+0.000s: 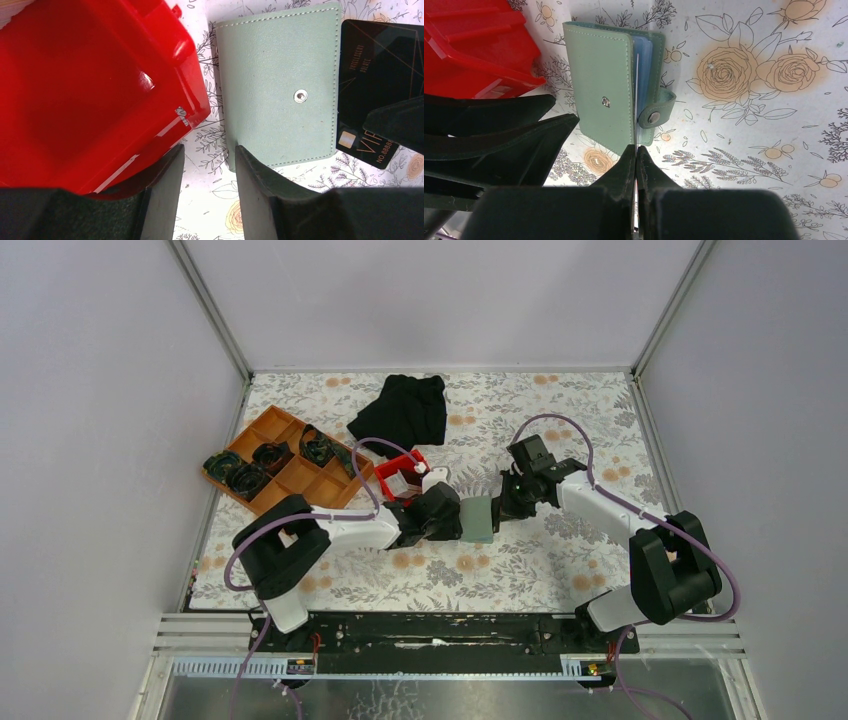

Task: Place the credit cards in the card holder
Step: Open the card holder at the center of the board.

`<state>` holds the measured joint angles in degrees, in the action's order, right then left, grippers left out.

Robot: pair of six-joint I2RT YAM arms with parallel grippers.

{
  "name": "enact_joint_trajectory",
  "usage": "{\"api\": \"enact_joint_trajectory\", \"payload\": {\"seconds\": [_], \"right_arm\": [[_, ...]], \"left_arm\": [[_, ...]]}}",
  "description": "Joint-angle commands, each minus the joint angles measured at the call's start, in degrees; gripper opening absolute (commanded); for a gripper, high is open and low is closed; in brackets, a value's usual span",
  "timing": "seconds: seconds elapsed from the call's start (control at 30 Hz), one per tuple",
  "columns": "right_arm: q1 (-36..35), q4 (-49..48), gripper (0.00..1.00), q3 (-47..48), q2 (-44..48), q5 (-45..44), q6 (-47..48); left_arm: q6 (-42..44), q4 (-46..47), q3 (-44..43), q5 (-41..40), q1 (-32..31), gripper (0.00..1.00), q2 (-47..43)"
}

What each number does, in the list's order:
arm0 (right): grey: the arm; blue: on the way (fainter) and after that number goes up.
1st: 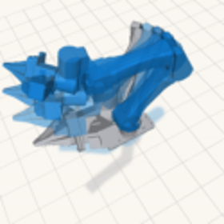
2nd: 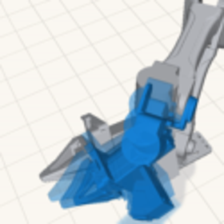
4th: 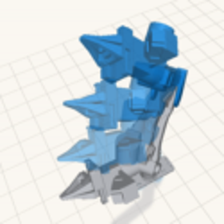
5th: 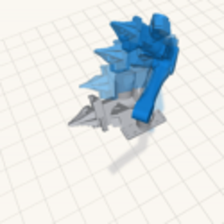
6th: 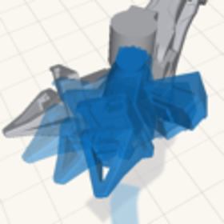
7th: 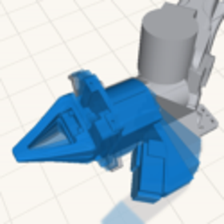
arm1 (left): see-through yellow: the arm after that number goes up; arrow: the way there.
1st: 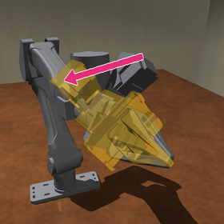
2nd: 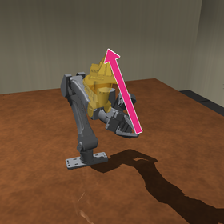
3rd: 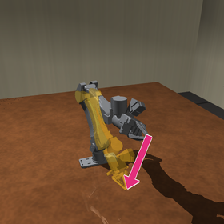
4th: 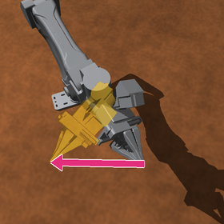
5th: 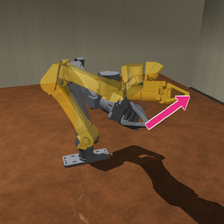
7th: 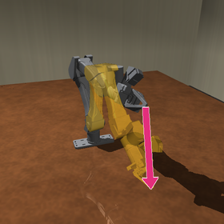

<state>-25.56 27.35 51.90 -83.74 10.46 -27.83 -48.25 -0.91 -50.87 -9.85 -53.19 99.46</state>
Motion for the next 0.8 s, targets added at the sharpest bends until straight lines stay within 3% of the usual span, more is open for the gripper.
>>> {"api": "enact_joint_trajectory", "payload": {"seconds": [0.0, 0.77], "right_arm": [[0.5, -1.3, 0.0, 2.3, 0.4, 1.9, 0.2], [1.7, -4.5, 0.0, 0.8, -0.1, 5.7, -1.5]], "left_arm": [[-0.5, -3.3, 0.9, -2.8, 0.5, 0.5, -1.2], [-1.1, -4.5, 3.3, -2.2, 0.5, 0.5, -0.5]]}}
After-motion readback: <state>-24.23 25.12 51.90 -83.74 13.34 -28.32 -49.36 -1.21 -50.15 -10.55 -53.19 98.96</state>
